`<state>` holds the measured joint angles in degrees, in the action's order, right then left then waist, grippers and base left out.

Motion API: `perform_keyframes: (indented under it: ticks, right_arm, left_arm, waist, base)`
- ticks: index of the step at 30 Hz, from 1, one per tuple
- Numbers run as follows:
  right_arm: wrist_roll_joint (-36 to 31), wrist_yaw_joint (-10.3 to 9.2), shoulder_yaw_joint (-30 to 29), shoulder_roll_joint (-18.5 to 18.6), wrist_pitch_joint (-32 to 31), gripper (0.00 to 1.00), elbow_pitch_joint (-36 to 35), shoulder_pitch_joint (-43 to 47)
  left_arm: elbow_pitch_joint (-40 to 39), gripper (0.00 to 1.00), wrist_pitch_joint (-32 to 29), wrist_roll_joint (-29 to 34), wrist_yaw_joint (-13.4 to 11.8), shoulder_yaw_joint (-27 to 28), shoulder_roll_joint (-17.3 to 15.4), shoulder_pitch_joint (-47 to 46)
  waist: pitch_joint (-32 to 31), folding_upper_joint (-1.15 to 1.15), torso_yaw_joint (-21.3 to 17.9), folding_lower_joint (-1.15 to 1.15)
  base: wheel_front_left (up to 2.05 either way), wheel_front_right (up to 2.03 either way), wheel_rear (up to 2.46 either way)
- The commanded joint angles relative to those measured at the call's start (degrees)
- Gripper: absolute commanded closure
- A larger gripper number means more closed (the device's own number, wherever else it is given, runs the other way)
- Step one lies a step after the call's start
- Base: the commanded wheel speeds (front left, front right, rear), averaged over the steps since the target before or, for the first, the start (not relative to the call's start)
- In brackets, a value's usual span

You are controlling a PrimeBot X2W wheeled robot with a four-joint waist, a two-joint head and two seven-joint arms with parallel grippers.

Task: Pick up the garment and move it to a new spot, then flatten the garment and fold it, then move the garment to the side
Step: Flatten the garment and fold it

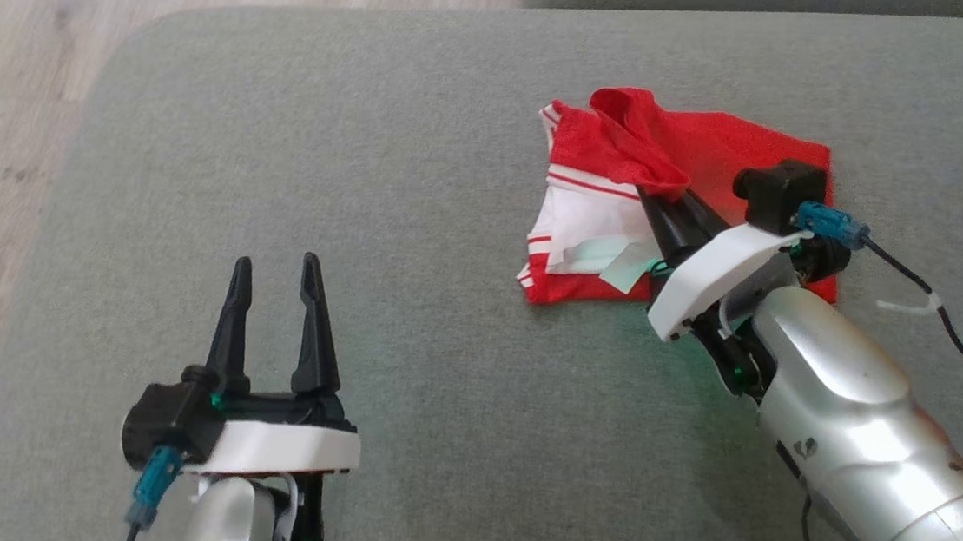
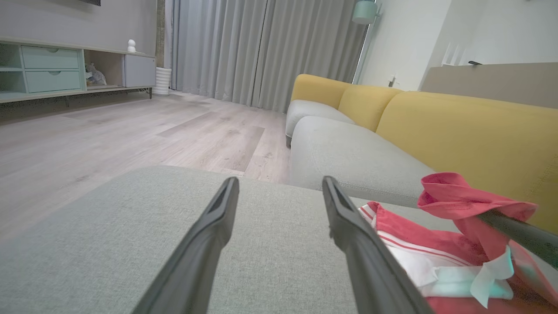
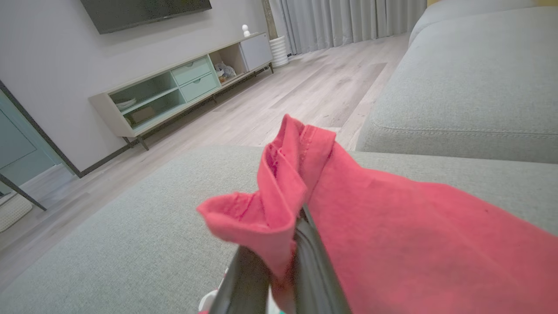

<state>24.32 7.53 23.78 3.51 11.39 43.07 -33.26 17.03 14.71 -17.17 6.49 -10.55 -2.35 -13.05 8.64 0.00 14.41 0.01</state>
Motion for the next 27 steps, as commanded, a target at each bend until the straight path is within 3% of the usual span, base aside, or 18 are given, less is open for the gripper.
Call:
perform_keyframes:
  ticks: [1,6,7,8,13,16,21,27]
  right_arm:
    - [0.80,-0.04,1.36,-0.63,1.18,1.00,-0.33,-2.98]
    - [2.27,-0.04,4.08,-0.63,2.39,1.00,3.52,-4.36]
    - [2.34,-0.04,5.09,-0.63,2.44,0.13,4.25,-4.56]
    - [2.84,-0.04,6.40,-0.63,2.49,0.00,4.46,-4.60]
    - [9.59,-0.04,16.37,-0.63,2.68,0.00,0.72,-4.11]
    - [11.49,-0.04,16.71,-0.63,3.17,0.00,0.06,-5.11]
    - [9.78,-0.04,12.52,-0.63,3.55,0.00,0.75,-6.52]
    - [-3.24,-0.04,-2.53,-0.63,3.59,0.00,-3.47,-2.94]
  left_arm:
    - [-1.24,0.00,0.29,-0.78,-0.57,1.37,-0.53,-2.40]
    - [-0.44,0.00,0.29,-1.41,-0.89,0.97,-0.53,-2.58]
    - [-0.40,0.00,0.29,-1.47,-0.91,0.93,-0.53,-2.60]
    - [-0.35,0.00,0.29,-1.51,-0.94,0.93,-0.53,-2.61]
    - [-0.21,0.00,0.29,-1.44,-1.29,1.38,-0.53,-2.72]
    - [-0.82,0.00,0.29,-1.24,-1.33,1.59,-0.53,-2.50]
    - [-1.62,0.00,0.29,-0.58,-1.79,2.56,-0.53,-1.71]
    - [-3.19,0.00,0.29,-0.17,-2.66,3.83,-0.53,-0.82]
  waist:
    - [0.64,0.00,1.05,-0.01]
    - [0.90,0.00,2.17,-0.01]
    - [0.88,0.00,2.26,-0.01]
    - [0.83,0.00,2.27,-0.01]
    - [-0.58,0.00,1.12,-0.01]
    - [-1.55,0.00,-0.24,-0.01]
    - [-2.78,0.00,-2.56,-0.01]
    - [-3.51,0.00,-6.17,-0.01]
  base:
    - [0.00,0.00,0.00]
    - [0.00,0.00,0.00]
    - [0.00,0.00,0.00]
    - [0.00,0.00,0.00]
    - [0.00,0.00,0.00]
    - [0.00,0.00,0.00]
    - [0.00,0.00,0.00]
    - [0.00,0.00,0.00]
